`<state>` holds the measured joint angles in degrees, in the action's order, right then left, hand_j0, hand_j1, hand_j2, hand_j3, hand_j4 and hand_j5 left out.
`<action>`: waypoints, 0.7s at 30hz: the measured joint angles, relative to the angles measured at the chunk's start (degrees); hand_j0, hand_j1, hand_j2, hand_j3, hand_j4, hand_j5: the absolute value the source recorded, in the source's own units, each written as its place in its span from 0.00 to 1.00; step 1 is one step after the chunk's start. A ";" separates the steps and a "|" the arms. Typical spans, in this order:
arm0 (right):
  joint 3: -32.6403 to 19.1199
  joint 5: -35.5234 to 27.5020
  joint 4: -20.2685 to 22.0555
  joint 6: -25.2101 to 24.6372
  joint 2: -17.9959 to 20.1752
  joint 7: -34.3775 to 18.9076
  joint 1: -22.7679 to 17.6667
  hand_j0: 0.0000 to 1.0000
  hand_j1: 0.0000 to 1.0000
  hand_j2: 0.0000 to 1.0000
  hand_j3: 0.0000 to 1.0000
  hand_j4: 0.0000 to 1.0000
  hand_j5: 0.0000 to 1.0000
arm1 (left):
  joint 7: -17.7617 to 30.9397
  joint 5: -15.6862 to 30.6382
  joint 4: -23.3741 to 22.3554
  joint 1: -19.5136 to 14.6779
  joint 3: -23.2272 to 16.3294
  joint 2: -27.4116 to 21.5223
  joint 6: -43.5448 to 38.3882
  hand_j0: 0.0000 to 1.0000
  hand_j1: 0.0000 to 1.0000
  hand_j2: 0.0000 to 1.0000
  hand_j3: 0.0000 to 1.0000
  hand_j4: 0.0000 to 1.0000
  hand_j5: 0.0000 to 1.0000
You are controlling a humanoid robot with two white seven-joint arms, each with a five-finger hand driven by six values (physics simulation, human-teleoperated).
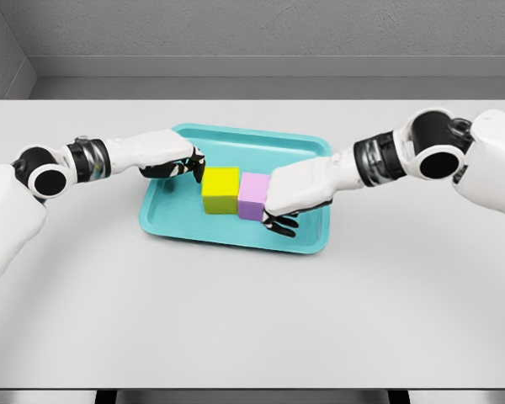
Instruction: Push two cubes
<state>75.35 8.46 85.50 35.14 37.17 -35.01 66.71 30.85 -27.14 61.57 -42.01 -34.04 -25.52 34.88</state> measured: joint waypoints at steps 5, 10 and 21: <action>1.94 -0.01 2.07 0.00 0.36 0.00 0.00 0.14 0.14 0.14 0.14 0.14 0.14 | 0.07 0.20 0.07 0.00 -0.02 0.23 -0.09 0.39 0.39 0.39 0.39 0.39 0.39; 3.03 -0.29 2.52 0.00 0.87 0.00 0.00 0.14 0.14 0.14 0.14 0.14 0.14 | 0.30 0.09 0.09 -0.09 -0.07 0.73 -0.04 0.39 0.39 0.39 0.39 0.39 0.39; -1.46 -2.72 -6.80 -0.01 4.20 0.00 -0.70 0.17 0.17 0.17 0.17 0.17 0.17 | 0.28 0.23 0.15 -0.53 0.38 0.87 0.21 0.39 0.39 0.39 0.39 0.39 0.39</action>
<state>73.89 5.74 78.69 35.13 41.38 -35.01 66.01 31.13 -26.91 61.72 -42.54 -33.65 -24.65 35.09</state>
